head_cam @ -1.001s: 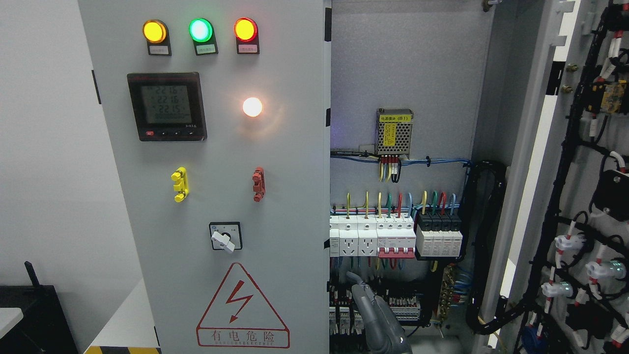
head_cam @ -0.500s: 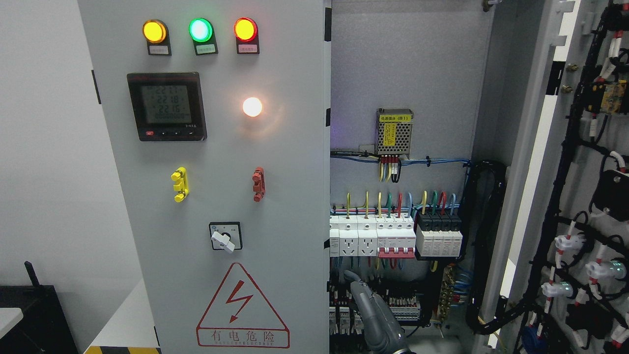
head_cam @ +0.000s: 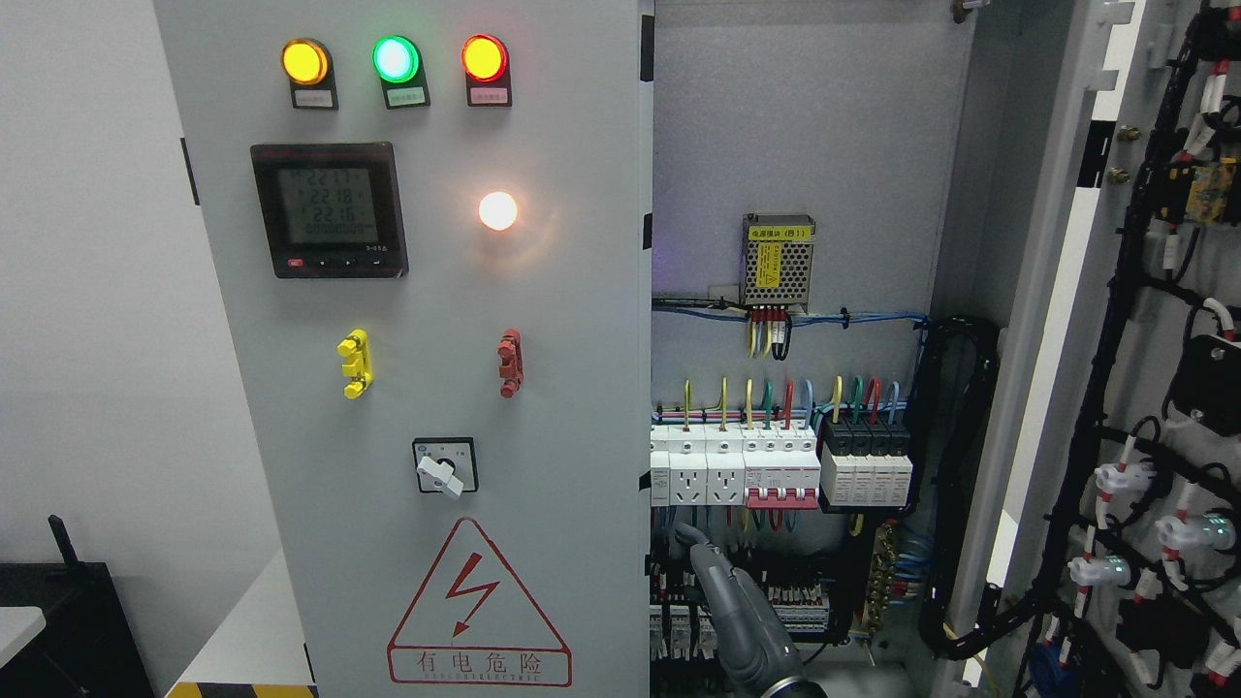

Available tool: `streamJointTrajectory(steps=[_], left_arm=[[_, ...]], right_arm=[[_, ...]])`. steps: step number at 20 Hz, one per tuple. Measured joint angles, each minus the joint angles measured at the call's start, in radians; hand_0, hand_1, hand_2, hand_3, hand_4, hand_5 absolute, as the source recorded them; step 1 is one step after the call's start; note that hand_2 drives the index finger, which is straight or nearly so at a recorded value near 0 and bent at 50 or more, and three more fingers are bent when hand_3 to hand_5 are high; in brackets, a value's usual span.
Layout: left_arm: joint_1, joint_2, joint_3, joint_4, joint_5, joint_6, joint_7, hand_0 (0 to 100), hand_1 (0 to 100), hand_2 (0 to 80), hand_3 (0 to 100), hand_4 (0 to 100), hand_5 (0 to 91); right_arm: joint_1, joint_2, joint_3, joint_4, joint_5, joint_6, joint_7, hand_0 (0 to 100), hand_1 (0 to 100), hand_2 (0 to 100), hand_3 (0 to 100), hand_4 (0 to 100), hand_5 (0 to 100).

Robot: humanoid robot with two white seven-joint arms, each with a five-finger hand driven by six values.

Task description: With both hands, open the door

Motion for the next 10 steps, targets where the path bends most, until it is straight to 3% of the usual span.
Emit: streamJointTrajectory(steps=[10], left_arm=[[0.0,0.0,0.0,0.0,0.0,0.0,0.0,0,0,0.0,0,0,0.0]], right_arm=[[-0.019,-0.005,0.006,0.017,-0.006,0.0,0.016,38,0,0,0,0,0]])
